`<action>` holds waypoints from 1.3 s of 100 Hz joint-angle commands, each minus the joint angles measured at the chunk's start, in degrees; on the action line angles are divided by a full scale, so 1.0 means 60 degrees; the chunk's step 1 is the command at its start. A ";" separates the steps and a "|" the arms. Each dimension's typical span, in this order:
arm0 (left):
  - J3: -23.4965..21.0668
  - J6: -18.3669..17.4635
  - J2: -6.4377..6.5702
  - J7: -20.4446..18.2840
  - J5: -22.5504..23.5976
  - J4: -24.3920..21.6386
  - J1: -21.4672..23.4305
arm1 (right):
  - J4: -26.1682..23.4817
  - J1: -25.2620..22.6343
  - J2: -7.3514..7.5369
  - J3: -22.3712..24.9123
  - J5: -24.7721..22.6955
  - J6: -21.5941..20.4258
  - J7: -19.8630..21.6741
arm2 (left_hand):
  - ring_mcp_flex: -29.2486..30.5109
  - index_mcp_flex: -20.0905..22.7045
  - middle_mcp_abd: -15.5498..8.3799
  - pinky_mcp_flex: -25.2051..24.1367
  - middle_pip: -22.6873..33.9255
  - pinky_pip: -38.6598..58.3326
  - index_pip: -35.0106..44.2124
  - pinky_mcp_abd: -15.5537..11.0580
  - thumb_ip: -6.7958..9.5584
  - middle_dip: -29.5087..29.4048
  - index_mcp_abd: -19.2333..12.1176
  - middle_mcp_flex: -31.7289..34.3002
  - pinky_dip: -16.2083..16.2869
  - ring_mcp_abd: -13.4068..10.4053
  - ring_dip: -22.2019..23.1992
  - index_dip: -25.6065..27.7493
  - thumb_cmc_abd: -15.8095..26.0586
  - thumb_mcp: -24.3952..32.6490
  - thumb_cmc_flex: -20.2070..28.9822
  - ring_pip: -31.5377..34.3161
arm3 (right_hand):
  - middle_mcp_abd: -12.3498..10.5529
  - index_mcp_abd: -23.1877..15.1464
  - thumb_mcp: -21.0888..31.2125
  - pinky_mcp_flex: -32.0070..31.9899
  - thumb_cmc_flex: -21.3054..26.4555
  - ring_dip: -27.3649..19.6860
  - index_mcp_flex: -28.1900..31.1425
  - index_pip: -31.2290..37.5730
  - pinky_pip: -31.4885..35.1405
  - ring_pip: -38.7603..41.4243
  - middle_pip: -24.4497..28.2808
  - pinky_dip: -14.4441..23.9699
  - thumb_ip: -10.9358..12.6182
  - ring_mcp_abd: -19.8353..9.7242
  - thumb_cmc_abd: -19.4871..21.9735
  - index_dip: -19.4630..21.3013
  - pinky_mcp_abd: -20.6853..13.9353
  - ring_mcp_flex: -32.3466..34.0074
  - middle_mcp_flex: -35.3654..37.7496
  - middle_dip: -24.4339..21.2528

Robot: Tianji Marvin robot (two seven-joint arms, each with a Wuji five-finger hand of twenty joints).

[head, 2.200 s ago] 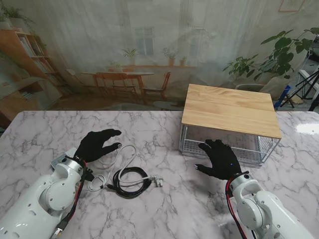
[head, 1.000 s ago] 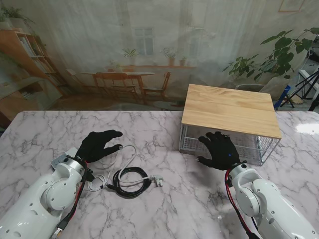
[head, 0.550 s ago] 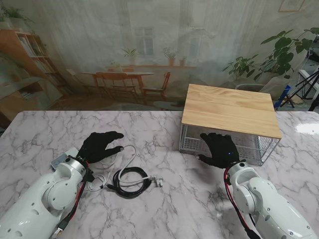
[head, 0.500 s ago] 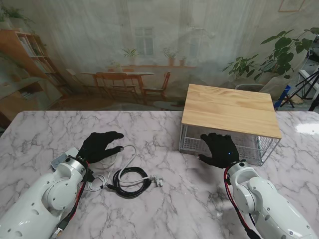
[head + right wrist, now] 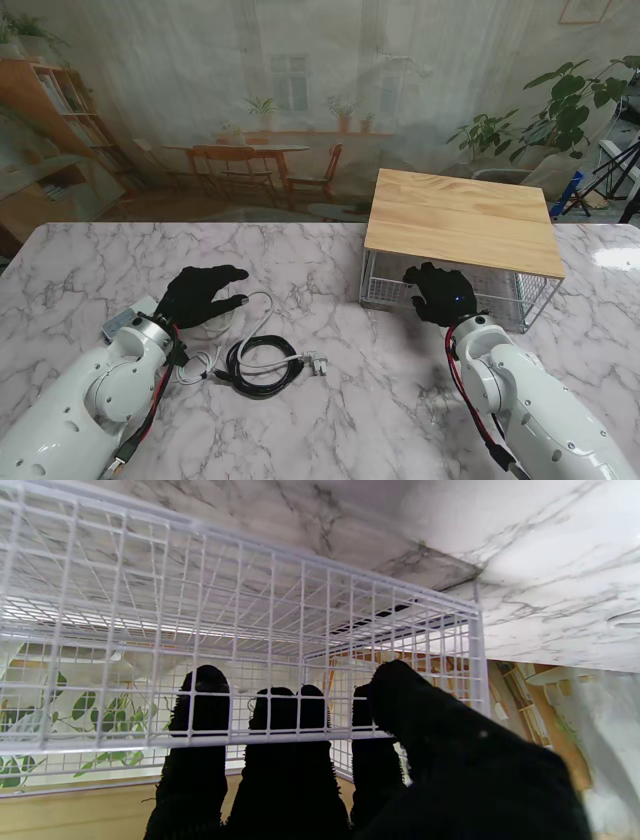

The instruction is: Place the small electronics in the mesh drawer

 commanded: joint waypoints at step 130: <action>0.0080 0.0092 0.0074 -0.0219 0.0349 0.0042 -0.0069 | -0.2187 -0.2326 0.0019 0.1200 -0.0383 -0.1136 0.0513 | -0.0112 0.0077 0.0000 -0.0192 -0.0112 -0.0276 -0.0070 0.0177 0.0006 0.0018 -0.0020 -0.0286 0.0152 -0.0058 -0.0068 0.0020 0.0377 -0.0235 -0.0009 -0.0116 | -0.0464 -0.2440 0.1057 0.1760 0.1874 0.0525 0.3716 0.0672 0.1640 0.2936 0.0848 0.0414 -0.0463 -0.0438 -0.0405 0.1348 0.0766 0.2280 0.3962 0.0298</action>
